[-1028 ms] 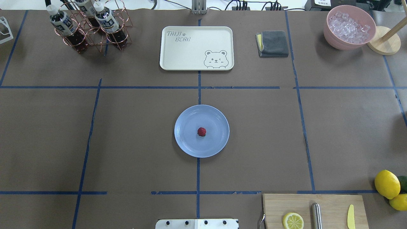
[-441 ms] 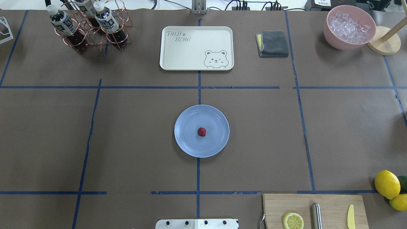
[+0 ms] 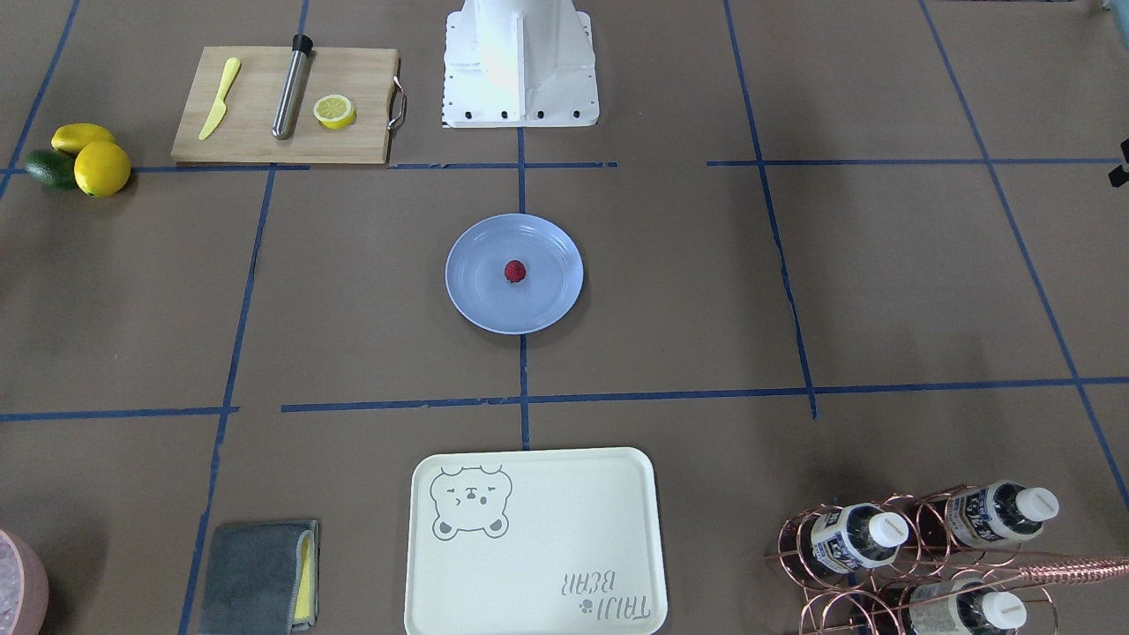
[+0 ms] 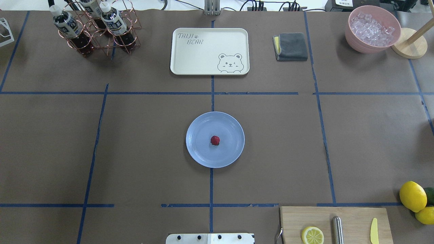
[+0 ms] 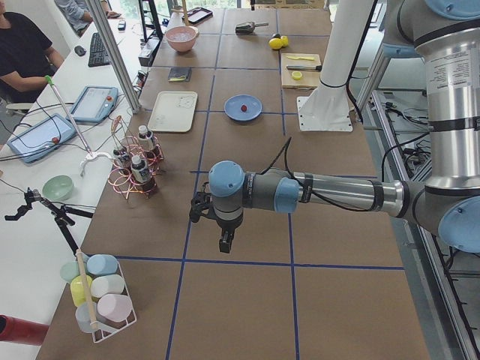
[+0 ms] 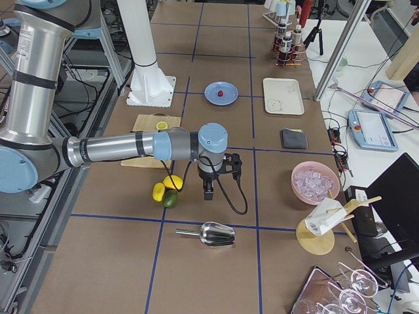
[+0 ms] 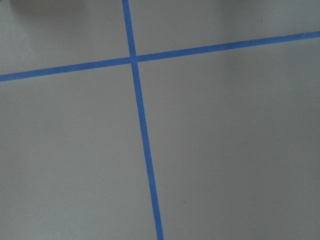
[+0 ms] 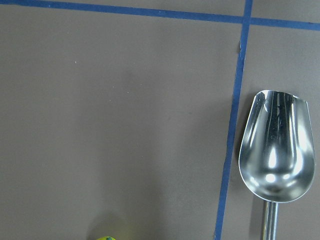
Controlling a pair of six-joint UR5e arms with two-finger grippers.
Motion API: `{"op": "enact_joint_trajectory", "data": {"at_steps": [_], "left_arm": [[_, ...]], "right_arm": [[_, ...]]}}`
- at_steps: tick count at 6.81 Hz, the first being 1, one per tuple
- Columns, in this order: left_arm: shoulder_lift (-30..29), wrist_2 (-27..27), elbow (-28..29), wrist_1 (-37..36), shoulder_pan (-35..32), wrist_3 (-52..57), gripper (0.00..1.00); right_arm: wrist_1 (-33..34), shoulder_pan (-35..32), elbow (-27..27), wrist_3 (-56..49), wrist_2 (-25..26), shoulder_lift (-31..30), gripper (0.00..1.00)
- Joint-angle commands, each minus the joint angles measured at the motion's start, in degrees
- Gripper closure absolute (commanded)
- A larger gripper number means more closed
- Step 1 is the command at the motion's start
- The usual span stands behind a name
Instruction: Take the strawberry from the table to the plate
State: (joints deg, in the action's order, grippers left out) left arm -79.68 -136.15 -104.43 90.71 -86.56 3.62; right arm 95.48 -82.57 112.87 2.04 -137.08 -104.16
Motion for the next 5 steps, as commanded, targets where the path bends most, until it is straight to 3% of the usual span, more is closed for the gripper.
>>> {"op": "enact_joint_trajectory", "data": {"at_steps": [1,5], "left_arm": [[0.14,0.1,0.02,-0.1,-0.45,0.43,0.0],[-2.13,-0.08,-0.41,-0.71,-1.49,0.69,0.0]], "right_arm": [[-0.03,0.04,0.07,0.07,-0.03,0.01,0.0],[-0.03,0.04,-0.02,0.16,-0.03,0.1,0.0]]}}
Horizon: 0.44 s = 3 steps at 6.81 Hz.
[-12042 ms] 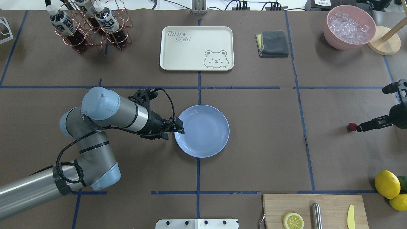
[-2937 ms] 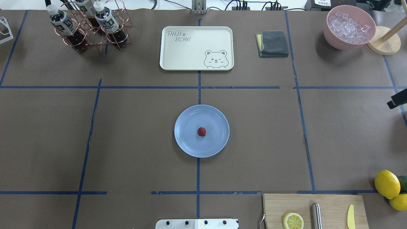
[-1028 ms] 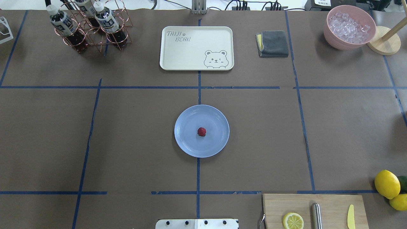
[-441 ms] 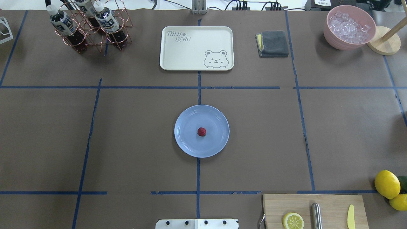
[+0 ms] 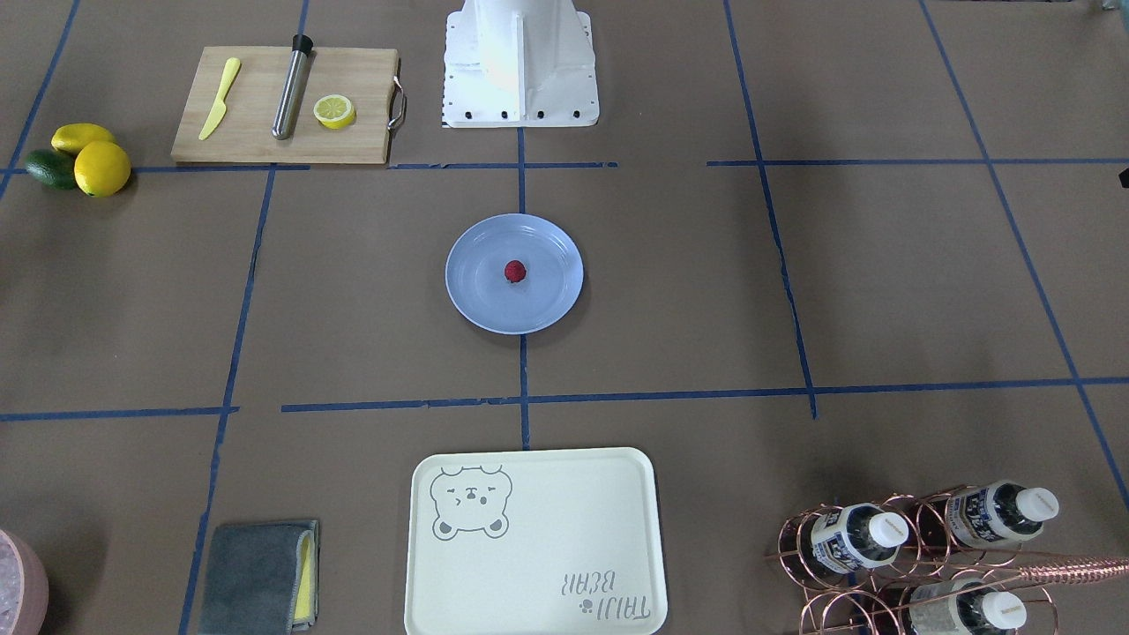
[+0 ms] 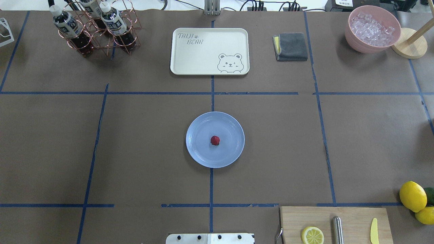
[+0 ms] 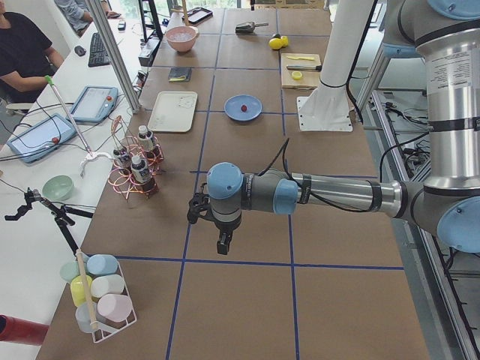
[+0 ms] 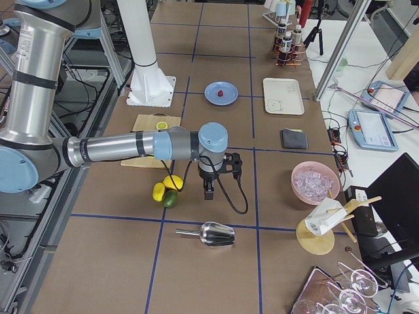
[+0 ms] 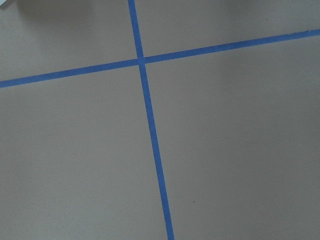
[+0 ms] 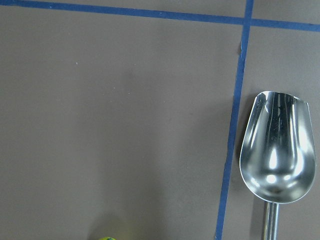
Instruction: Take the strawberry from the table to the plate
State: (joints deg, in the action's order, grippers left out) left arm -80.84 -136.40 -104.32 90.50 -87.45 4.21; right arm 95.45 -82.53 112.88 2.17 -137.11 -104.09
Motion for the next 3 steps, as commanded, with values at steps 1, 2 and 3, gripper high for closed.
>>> {"op": "enact_joint_trajectory", "data": {"at_steps": [1,2,3], "left_arm": [[-1.07,0.35,-0.88,-0.59,-2.27,0.18,0.0],[-0.55,0.35,-0.89,-0.59,-2.46,0.27,0.0],[-0.28,0.35,-0.89,-0.59,-2.46,0.27,0.0]], "right_arm": [[-0.09,0.0,0.05,0.03,0.09,0.11,0.0],[-0.09,0.0,0.05,0.03,0.09,0.11,0.0],[-0.09,0.0,0.05,0.03,0.09,0.2,0.0]]}}
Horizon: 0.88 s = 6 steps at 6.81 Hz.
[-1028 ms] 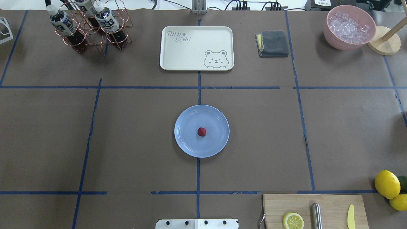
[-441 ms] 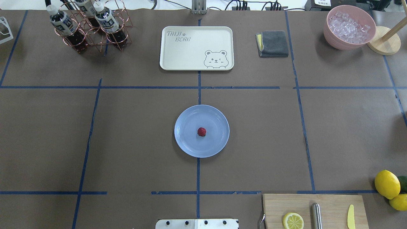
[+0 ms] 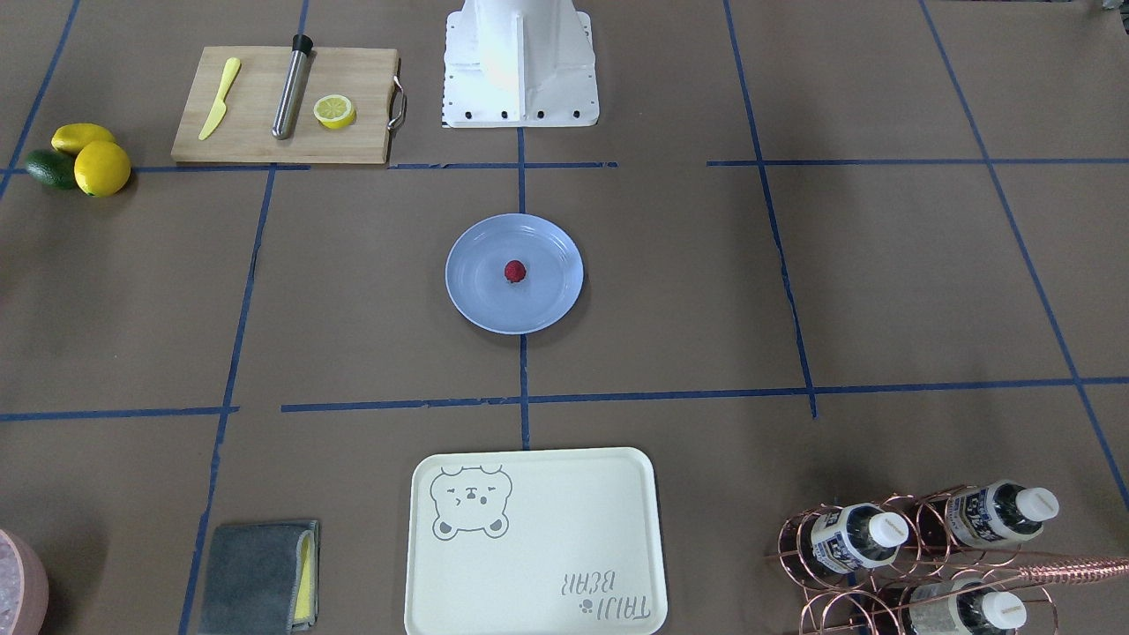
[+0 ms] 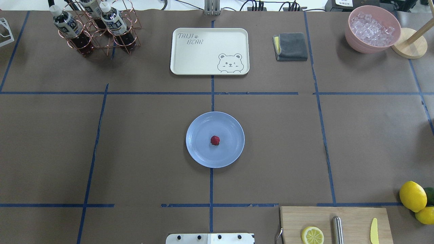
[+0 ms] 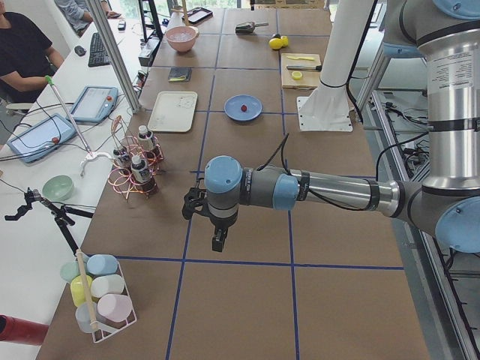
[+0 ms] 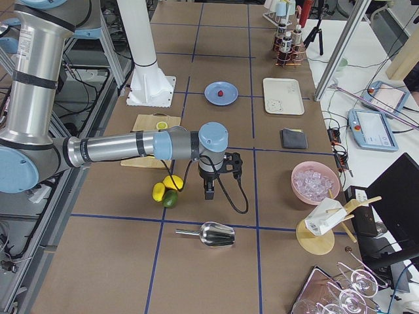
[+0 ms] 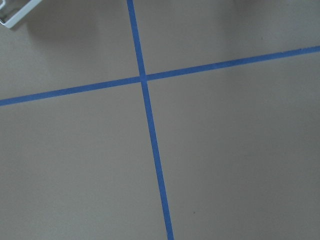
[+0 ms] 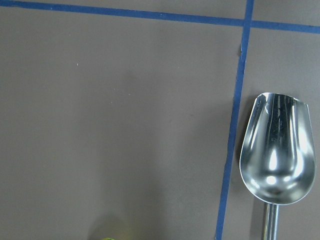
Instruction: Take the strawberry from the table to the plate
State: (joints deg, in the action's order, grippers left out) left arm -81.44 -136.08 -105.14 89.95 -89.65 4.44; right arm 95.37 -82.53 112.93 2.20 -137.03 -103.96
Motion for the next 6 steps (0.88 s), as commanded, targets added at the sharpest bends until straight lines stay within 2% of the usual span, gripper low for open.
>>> {"op": "enact_joint_trajectory", "data": {"at_steps": [1,6], "left_arm": [[0.14,0.03,-0.15,-0.12,-0.26,-0.04,0.0],[-1.0,-0.23,1.44,0.14,-0.26,0.04,0.0]], "right_arm": [[-0.01,0.0,0.01,0.0,0.01,0.08,0.0],[-0.01,0.0,0.19,0.0,0.1,0.43,0.0]]}}
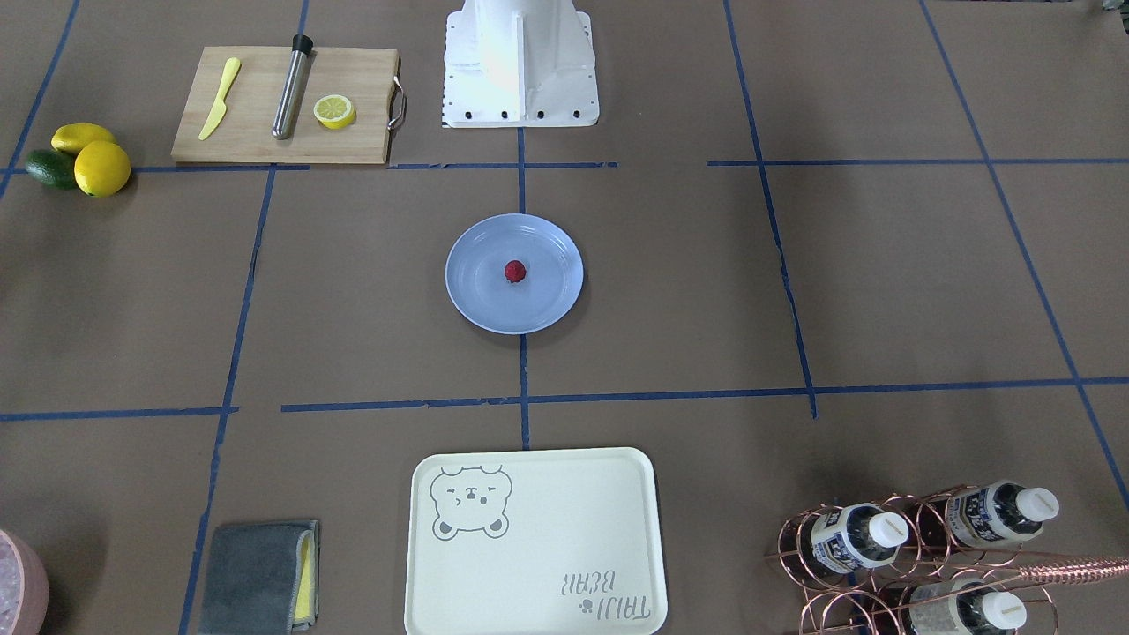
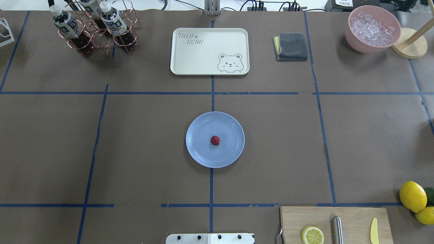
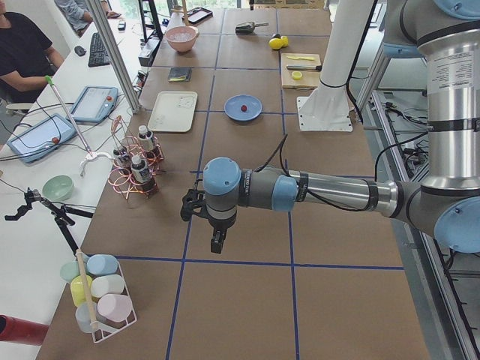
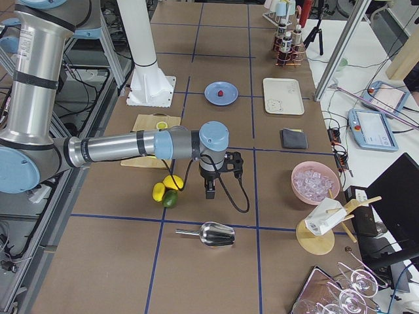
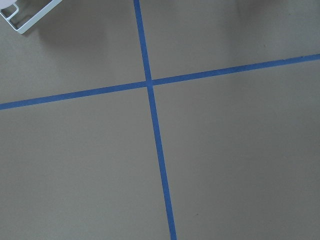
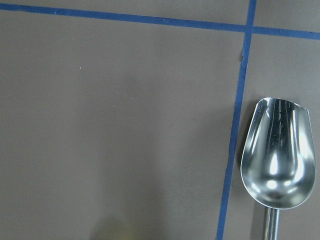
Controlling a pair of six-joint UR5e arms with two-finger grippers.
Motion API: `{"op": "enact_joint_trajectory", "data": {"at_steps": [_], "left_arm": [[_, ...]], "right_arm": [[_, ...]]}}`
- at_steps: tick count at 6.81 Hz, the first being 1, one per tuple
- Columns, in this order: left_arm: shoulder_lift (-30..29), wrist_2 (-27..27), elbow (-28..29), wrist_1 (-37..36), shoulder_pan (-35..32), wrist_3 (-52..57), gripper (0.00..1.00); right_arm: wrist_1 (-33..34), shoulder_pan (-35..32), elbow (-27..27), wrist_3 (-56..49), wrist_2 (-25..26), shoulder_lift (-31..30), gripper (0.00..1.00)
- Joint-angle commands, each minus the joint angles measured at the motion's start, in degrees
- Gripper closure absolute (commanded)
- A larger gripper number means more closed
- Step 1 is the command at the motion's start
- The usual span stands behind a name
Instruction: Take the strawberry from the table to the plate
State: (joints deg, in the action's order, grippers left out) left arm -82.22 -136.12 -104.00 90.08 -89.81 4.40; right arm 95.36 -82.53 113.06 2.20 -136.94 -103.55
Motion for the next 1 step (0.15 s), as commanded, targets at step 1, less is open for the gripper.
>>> {"op": "enact_joint_trajectory", "data": {"at_steps": [1], "left_arm": [[-0.75,0.24,0.29,0.09,-0.01,0.08,0.0]], "right_arm": [[0.0,0.0,0.05,0.0,0.0,0.02,0.0]]}}
